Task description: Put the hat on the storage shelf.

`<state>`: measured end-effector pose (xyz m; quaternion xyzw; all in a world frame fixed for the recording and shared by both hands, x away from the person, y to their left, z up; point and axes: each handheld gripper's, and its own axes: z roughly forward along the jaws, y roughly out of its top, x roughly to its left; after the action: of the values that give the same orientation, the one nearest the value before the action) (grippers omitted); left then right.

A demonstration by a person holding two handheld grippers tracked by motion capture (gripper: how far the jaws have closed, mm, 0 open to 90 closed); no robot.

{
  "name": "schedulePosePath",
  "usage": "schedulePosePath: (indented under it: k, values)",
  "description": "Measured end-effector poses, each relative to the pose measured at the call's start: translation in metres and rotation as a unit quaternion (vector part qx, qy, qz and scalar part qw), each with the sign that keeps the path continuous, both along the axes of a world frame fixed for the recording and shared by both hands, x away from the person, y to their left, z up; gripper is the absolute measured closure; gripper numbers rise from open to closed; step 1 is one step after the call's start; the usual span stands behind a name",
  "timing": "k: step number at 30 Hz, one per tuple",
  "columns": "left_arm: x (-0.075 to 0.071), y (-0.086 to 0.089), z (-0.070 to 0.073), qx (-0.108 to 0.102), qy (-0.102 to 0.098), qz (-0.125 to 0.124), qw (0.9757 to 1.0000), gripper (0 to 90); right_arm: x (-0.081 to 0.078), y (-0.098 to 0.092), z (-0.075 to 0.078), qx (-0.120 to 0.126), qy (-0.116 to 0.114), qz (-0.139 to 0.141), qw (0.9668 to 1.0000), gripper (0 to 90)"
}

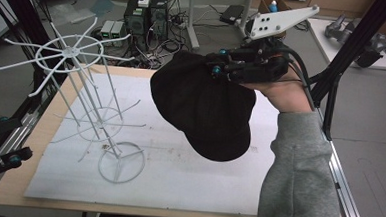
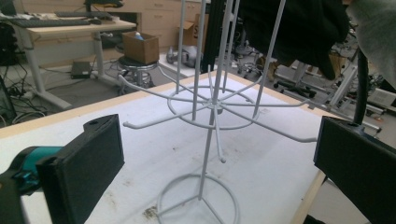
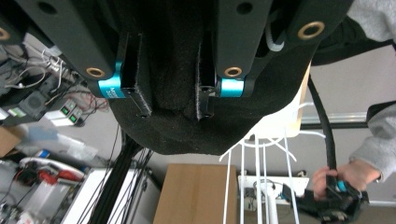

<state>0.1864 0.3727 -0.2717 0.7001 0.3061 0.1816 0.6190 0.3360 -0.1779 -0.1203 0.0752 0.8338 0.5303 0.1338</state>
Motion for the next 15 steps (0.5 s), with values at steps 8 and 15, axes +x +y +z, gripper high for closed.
schedulePosePath:
  k: [8, 15]
  values:
    - [0.001, -0.001, -0.001, 0.002, 0.0, -0.003, 1.0, 1.8, -0.01, 0.002, 0.03, 0.001, -0.016, -0.001, 0.9999, 72.2]
    - [0.001, 0.001, -0.001, -0.002, -0.001, -0.004, 1.0, 1.8, -0.017, 0.003, 0.063, -0.001, -0.032, -0.006, 0.9995, 72.1]
